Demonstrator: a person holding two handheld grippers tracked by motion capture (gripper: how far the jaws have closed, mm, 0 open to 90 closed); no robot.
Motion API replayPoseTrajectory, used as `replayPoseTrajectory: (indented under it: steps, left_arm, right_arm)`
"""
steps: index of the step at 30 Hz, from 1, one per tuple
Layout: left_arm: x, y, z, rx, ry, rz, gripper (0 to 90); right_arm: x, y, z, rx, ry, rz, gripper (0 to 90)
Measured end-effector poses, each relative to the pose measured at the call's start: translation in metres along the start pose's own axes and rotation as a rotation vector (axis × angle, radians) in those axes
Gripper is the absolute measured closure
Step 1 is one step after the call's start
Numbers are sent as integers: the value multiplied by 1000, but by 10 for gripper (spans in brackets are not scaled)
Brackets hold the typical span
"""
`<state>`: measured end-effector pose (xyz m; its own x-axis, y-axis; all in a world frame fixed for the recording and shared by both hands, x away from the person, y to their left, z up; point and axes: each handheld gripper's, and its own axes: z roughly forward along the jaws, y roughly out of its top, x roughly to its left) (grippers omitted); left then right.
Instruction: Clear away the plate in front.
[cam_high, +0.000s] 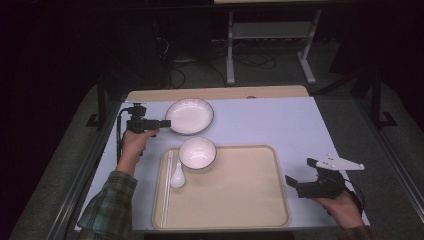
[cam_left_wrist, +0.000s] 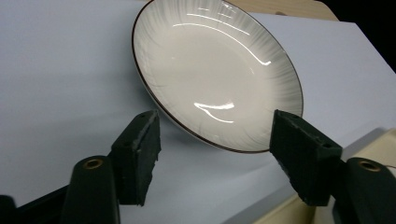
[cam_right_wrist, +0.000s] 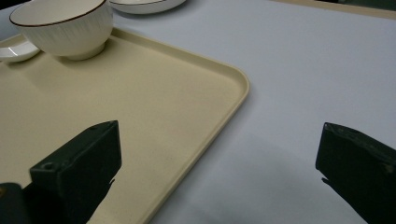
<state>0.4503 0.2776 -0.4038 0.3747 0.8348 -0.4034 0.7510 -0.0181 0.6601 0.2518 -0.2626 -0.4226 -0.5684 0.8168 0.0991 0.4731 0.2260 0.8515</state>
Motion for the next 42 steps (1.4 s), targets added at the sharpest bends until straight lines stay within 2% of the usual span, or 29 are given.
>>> replayPoseTrajectory:
  steps: [5,9,12,16,20,22,28,30,33,42]
  left_arm:
    - [6,-2,13,27,26,-19,377]
    - [13,-3,21,33,38,-62,393]
    - [15,-3,26,33,37,-78,432]
    - [16,0,34,83,54,-73,477]
    - [14,4,39,80,61,-75,497]
    - [14,6,42,94,66,-83,512]
    - [12,11,50,126,97,-73,557]
    - [12,12,53,125,109,-68,568]
    - [15,11,55,123,120,-79,632]
    - [17,11,57,111,119,-127,689]
  right_arm:
    - [0,0,1,5,-1,0,0]
    - [-1,-1,0,2,-2,2,0]
    - [0,0,1,2,-1,0,0]
    - [-1,0,2,6,1,0,0]
    - [-1,-1,0,2,-1,1,0]
    - [-2,-1,0,1,-1,5,0]
    - [-1,0,0,2,1,2,0]
    - [-2,-1,0,1,1,3,0]
    - [-2,-1,0,0,-1,3,0]
    - [-2,-1,0,2,0,4,0]
